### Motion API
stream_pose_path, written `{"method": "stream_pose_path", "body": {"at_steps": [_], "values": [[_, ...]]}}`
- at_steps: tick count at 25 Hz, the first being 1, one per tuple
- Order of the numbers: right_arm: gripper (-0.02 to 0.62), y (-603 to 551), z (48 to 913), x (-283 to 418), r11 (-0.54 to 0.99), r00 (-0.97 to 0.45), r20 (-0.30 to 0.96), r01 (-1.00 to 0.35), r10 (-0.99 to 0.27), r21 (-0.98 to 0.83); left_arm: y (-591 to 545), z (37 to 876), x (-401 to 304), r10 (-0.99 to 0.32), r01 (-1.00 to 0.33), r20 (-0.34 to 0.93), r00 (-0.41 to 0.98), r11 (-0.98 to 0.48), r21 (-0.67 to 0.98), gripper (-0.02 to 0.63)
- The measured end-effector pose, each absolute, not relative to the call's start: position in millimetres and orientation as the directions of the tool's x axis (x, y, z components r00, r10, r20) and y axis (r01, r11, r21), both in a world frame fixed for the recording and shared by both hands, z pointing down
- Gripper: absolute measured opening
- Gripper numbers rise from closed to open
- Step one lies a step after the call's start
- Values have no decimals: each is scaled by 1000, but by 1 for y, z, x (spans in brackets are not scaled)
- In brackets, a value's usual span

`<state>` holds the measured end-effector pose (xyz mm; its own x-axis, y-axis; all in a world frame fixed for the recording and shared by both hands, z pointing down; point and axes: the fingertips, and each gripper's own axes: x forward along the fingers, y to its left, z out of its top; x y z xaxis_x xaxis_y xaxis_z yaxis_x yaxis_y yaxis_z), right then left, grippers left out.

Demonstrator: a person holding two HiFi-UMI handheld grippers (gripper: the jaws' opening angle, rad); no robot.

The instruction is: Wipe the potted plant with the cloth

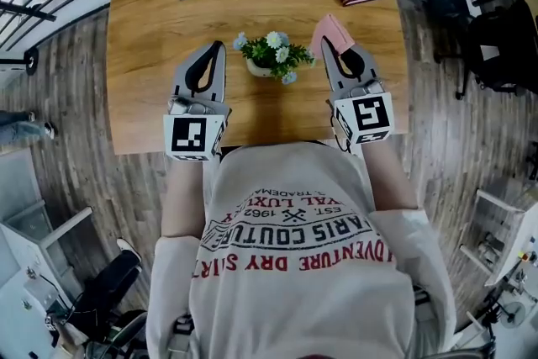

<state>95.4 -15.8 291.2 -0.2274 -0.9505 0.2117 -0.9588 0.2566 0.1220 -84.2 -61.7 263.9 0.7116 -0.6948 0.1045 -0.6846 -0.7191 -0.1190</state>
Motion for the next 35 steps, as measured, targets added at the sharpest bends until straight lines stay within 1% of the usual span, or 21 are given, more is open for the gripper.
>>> {"method": "stream_pose_path", "body": {"at_steps": [5, 10, 13, 24, 35], "values": [[41, -21, 278, 92, 261, -237, 167, -955, -957, 143, -63, 251, -88, -716, -703, 104, 690, -697, -140, 15], [41, -22, 278, 89, 277, -254, 165, -951, -953, 139, -62, 246, -85, -700, -689, 86, 709, -714, -124, 15], [41, -22, 277, 86, 286, -263, 160, -947, -951, 146, -61, 245, -83, -694, -679, 91, 715, -719, -151, 15], [41, -21, 273, 83, 303, -287, 131, -945, -949, 123, -64, 248, -85, -707, -688, 112, 699, -707, -165, 15], [41, -20, 271, 83, 294, -280, 124, -949, -952, 113, -61, 249, -81, -702, -680, 131, 700, -711, -181, 16]]}}
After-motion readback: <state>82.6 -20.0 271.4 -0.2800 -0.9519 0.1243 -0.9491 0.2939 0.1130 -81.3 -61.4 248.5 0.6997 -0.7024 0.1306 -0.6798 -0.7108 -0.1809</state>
